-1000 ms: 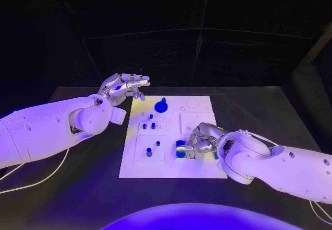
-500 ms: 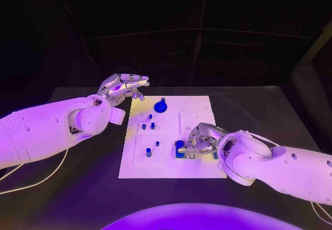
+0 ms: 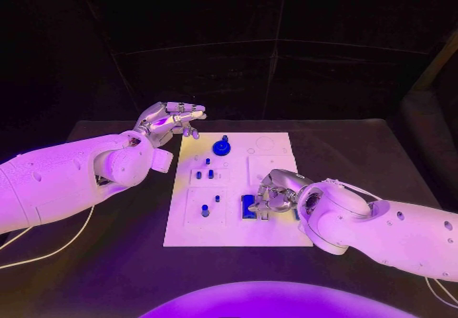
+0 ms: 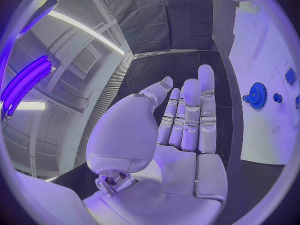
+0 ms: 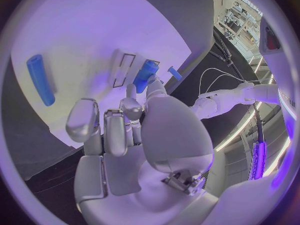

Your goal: Assemble the parts on the task board

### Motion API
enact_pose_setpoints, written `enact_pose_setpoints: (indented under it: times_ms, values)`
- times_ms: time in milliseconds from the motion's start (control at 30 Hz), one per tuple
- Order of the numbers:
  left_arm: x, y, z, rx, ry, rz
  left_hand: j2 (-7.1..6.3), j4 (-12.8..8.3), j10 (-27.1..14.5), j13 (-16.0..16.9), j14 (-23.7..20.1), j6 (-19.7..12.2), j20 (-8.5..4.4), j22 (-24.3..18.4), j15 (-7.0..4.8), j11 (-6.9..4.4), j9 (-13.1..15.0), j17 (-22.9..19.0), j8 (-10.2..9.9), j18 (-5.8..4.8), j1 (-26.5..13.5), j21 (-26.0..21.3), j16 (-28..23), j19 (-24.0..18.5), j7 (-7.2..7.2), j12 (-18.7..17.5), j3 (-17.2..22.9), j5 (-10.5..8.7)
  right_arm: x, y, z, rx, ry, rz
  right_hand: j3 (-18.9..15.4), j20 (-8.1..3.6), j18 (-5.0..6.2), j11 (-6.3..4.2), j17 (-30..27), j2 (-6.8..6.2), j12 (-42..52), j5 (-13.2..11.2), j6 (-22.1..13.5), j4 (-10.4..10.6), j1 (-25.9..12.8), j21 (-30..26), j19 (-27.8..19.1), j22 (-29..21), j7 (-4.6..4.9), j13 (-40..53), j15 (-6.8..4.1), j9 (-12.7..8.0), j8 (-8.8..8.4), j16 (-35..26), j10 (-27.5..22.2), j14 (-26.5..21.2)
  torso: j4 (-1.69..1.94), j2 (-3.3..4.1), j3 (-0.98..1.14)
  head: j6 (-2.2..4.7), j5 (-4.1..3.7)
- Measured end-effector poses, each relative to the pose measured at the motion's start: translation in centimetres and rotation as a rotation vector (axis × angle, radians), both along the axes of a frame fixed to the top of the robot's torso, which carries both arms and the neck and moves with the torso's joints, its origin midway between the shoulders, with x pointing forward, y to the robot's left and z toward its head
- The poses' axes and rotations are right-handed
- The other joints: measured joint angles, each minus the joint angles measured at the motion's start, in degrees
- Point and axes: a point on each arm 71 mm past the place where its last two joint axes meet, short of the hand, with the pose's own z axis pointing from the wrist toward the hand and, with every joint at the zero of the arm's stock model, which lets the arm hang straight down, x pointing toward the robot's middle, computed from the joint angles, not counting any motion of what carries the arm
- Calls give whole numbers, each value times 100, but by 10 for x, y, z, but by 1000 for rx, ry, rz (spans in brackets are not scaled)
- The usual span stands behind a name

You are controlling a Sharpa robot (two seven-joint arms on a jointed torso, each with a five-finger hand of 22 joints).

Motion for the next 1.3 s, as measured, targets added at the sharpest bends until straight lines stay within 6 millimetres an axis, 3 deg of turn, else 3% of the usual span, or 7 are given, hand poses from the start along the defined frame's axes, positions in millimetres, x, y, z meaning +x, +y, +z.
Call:
enact_pose_setpoints:
  times_ms: [233,367,533,633,800,1067,1300]
  values:
    - [0,0,0,0,1,0,0,0,0,0,0,0,0,0,0,0,0,0,0,0,0,0,0,0,0,0,0,0,-1,-4,1,-7,-10,1,-32,0,0,-20,0,23,0,28,0,-32,23,0,0,9,0,12,0,7,0,0,20,0,0,0,2,0,8]
    - [0,1,0,1,1,1,0,0,0,0,0,0,0,0,0,0,0,0,0,0,0,0,0,0,0,0,0,0,-3,-10,4,8,-26,-7,-124,0,0,-10,22,45,28,275,-116,60,-21,0,0,9,55,32,0,-9,-32,0,30,0,-3,0,4,13,3]
    - [0,2,0,2,2,2,0,0,0,0,0,0,0,0,0,0,0,1,0,0,0,0,0,0,0,0,0,0,-7,-34,11,48,-53,-47,-197,0,0,55,55,70,54,486,-354,116,-73,0,0,21,159,64,35,-122,-239,0,50,-8,-13,0,5,27,-34]
    - [0,2,0,2,2,2,0,0,0,0,0,0,0,1,0,0,0,1,0,0,0,0,0,0,0,0,0,0,-8,-53,14,52,-60,-78,-210,22,1,54,64,82,54,512,-405,115,-61,0,22,30,171,70,44,-177,-320,0,51,1,-14,-3,3,41,-77]
    - [0,2,-1,3,4,1,0,0,0,0,0,0,0,1,0,0,0,1,0,0,0,0,0,0,0,0,0,0,-8,-77,17,27,-61,-103,-233,22,0,116,62,222,54,780,-425,91,80,0,22,27,191,50,86,-278,-449,0,30,0,-16,-3,-2,57,-144]
    - [0,1,-1,3,5,-1,0,0,0,0,0,0,0,1,0,0,0,1,0,0,0,0,0,0,0,0,0,0,-7,-93,12,-47,-47,-91,-249,21,0,116,72,252,54,800,-318,75,110,0,22,42,193,46,86,-328,-470,0,30,0,-25,3,9,75,-261]
    - [-1,2,-2,3,6,-1,0,0,0,0,0,0,0,1,0,0,0,1,0,0,0,0,0,0,0,0,0,0,-5,-97,8,-116,-30,-73,-359,22,1,116,90,251,54,734,-165,185,110,0,22,70,157,46,86,-371,-503,0,30,0,-24,4,7,77,-322]
